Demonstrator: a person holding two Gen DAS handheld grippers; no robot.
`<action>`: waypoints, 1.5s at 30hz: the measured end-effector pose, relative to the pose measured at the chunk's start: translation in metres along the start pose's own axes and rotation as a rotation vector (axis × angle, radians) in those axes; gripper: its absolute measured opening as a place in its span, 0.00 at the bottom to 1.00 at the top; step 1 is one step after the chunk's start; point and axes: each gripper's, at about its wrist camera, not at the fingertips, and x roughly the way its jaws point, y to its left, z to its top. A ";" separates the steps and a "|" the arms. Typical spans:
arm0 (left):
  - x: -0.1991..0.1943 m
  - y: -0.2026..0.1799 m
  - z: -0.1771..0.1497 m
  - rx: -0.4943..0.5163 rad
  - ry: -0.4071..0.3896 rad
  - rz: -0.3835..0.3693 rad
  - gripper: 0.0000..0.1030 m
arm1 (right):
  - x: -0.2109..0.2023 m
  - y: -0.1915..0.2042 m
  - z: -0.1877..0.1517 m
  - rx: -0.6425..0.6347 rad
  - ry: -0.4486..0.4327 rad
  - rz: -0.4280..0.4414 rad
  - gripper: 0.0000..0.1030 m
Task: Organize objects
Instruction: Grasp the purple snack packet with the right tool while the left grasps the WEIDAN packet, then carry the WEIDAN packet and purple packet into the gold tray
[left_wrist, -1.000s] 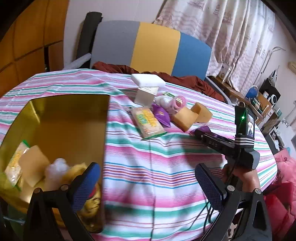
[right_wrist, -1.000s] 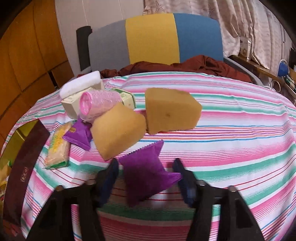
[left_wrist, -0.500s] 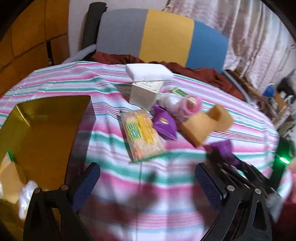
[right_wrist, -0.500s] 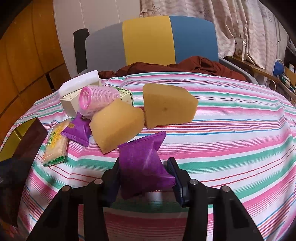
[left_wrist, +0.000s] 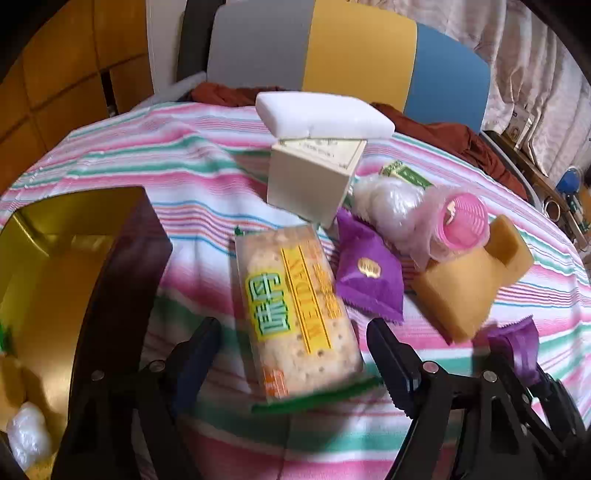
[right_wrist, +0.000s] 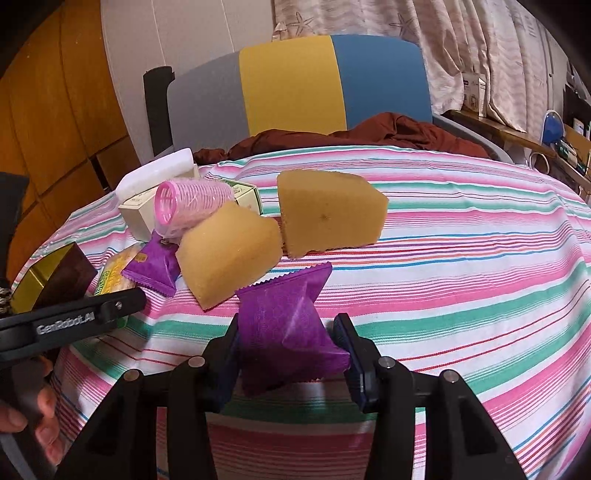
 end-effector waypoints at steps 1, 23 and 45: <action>0.001 -0.001 -0.001 0.012 -0.017 0.010 0.72 | 0.000 0.000 0.000 0.001 0.001 0.001 0.47; -0.030 0.015 -0.038 0.028 -0.090 -0.090 0.47 | 0.001 0.001 -0.001 -0.018 -0.008 -0.025 0.46; -0.122 0.061 -0.043 -0.006 -0.235 -0.221 0.47 | 0.000 0.012 -0.002 -0.078 -0.012 -0.093 0.46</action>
